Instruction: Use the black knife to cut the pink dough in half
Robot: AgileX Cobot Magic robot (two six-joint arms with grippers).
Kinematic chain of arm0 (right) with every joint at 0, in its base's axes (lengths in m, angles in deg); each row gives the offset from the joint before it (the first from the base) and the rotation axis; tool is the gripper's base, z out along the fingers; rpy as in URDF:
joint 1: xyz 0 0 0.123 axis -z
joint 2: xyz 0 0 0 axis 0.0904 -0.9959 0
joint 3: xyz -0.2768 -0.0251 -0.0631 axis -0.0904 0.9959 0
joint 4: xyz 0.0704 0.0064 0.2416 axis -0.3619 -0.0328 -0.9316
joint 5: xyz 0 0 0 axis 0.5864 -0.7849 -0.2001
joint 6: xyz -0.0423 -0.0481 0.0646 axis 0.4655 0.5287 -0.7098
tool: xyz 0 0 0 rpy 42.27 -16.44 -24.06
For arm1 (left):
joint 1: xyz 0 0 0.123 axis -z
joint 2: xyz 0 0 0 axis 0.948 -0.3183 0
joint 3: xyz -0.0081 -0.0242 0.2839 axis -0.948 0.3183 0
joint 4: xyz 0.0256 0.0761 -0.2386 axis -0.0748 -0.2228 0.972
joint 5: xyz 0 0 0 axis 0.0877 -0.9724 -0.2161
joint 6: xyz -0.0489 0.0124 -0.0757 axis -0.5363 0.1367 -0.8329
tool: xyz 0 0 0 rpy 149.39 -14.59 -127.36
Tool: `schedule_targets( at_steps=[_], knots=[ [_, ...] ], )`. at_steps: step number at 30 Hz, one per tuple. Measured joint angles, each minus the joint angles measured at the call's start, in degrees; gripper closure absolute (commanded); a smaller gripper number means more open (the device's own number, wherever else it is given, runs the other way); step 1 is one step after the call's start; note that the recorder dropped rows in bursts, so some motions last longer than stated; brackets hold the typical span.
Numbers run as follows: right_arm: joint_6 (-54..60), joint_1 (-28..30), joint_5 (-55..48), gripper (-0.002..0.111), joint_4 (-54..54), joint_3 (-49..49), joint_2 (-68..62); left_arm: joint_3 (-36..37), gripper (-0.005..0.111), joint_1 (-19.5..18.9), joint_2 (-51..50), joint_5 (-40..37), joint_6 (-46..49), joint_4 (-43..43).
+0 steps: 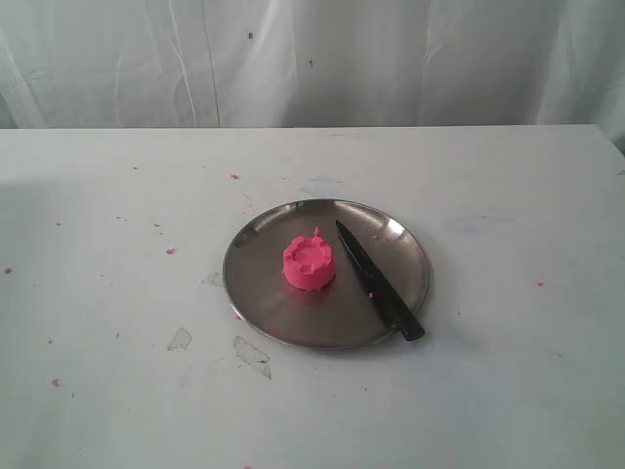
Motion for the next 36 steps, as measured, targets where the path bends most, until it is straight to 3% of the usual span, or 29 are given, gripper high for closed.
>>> schedule_targets(
  at_steps=[9,16,21,28,32,34,36],
  knots=[
    [0.0,0.0,11.07,0.108,-8.68,0.0,0.0,0.0,0.107,0.0,0.0,0.0,0.0,0.0],
    [-8.26,0.0,28.2,0.108,-18.59,0.0,0.09,0.0,0.107,0.0,0.0,-0.11,0.0,0.0],
    [-9.55,0.0,39.17,0.108,-19.62,0.0,0.09,0.0,0.107,0.0,0.0,-0.11,0.0,0.0],
    [-10.81,0.0,46.15,0.108,-19.73,0.0,0.09,0.0,0.107,0.0,0.0,-0.11,0.0,0.0],
    [-30.91,0.0,45.98,0.108,-17.68,0.0,0.09,0.0,0.107,0.0,0.0,-0.11,0.0,0.0],
    [-47.32,0.0,39.57,0.108,-4.82,-2.17,0.09,0.0,0.107,0.0,0.0,-0.11,0.0,0.0],
    [-65.06,0.0,34.74,0.108,17.03,-7.45,0.13,0.0,0.107,0.0,0.0,-0.11,0.0,0.0]
  ],
)
